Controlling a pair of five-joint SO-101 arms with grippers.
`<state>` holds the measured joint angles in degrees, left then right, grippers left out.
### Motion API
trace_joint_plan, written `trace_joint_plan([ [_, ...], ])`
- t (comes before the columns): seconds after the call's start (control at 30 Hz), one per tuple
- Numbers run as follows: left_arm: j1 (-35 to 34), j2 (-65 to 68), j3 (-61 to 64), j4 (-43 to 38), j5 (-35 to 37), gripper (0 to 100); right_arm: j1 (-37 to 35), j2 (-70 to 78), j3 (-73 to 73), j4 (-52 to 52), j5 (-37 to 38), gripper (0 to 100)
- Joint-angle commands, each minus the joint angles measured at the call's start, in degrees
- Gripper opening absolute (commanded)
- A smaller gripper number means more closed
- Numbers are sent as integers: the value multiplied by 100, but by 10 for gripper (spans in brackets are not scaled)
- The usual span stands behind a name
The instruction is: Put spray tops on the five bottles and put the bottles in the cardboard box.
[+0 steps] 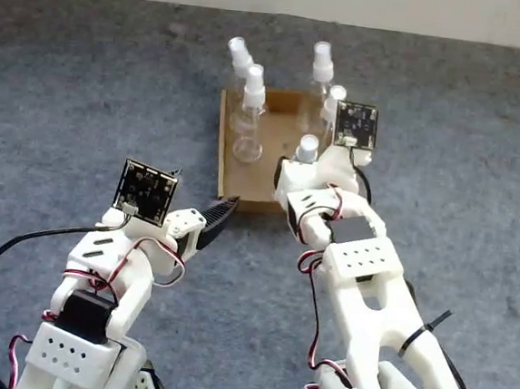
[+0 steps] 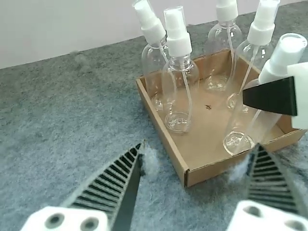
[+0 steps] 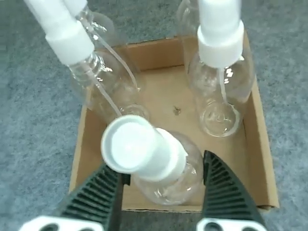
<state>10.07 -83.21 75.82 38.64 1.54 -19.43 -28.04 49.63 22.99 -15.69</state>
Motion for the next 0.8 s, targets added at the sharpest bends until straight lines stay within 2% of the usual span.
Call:
trace_joint_plan([
  [0.0, -84, -40, -13, -132, 62, 277, 13, -13, -40, -110, -44, 204],
  [0.13, -84, -40, -13, -132, 53, 277, 13, -40, -40, -110, -44, 269],
  [0.33, -84, -40, -13, -132, 53, 277, 4, -40, -75, -110, -26, 271],
  [0.43, -84, -40, -13, -132, 53, 277, -48, -48, -242, -101, 281, 271],
  [0.63, -84, -40, -13, -132, 53, 277, -347, 4, -796, 505, 360, 271],
  [0.77, -84, -40, -13, -132, 53, 277, -382, 13, -910, 549, 360, 273],
])
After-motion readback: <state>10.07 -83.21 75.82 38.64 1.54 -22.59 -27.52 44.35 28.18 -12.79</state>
